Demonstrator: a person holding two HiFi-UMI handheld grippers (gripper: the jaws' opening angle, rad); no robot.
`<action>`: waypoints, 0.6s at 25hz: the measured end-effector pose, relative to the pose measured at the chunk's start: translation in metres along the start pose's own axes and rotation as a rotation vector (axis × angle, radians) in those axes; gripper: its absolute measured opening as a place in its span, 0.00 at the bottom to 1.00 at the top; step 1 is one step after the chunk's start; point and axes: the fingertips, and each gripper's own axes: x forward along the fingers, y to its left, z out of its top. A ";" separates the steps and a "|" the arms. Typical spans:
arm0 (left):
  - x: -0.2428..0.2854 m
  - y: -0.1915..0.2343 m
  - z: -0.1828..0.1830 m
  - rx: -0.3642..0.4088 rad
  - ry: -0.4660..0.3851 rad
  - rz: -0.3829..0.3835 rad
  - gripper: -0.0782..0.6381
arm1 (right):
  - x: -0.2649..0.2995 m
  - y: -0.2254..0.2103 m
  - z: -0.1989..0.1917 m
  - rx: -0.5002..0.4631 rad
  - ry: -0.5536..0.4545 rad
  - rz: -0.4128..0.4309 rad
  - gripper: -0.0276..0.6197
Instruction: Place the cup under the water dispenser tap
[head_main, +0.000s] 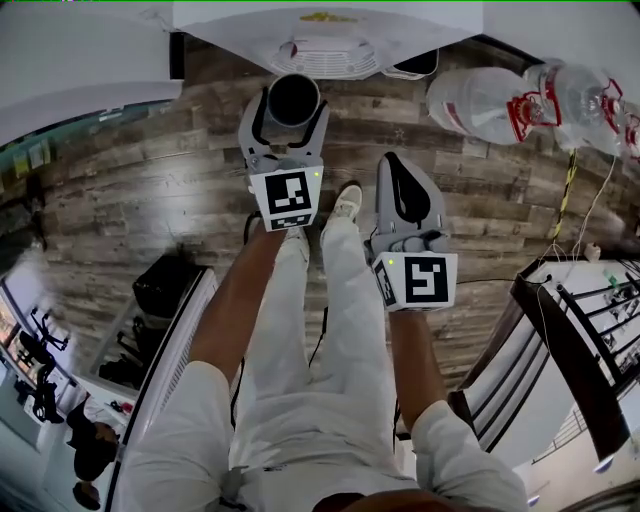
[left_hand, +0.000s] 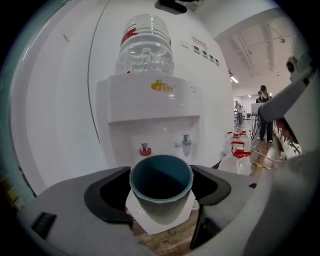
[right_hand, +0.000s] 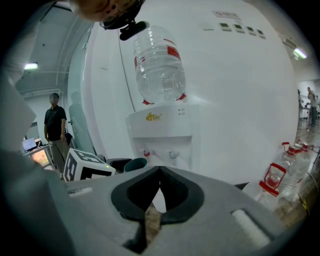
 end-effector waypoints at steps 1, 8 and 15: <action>0.007 0.002 -0.006 0.014 0.003 0.005 0.61 | 0.003 -0.001 -0.001 -0.003 -0.002 0.002 0.04; 0.042 0.007 -0.044 0.019 0.045 0.037 0.61 | 0.012 -0.005 -0.011 -0.013 -0.003 0.002 0.04; 0.070 0.014 -0.063 -0.009 0.041 0.053 0.61 | 0.017 0.002 -0.027 -0.005 0.005 0.019 0.04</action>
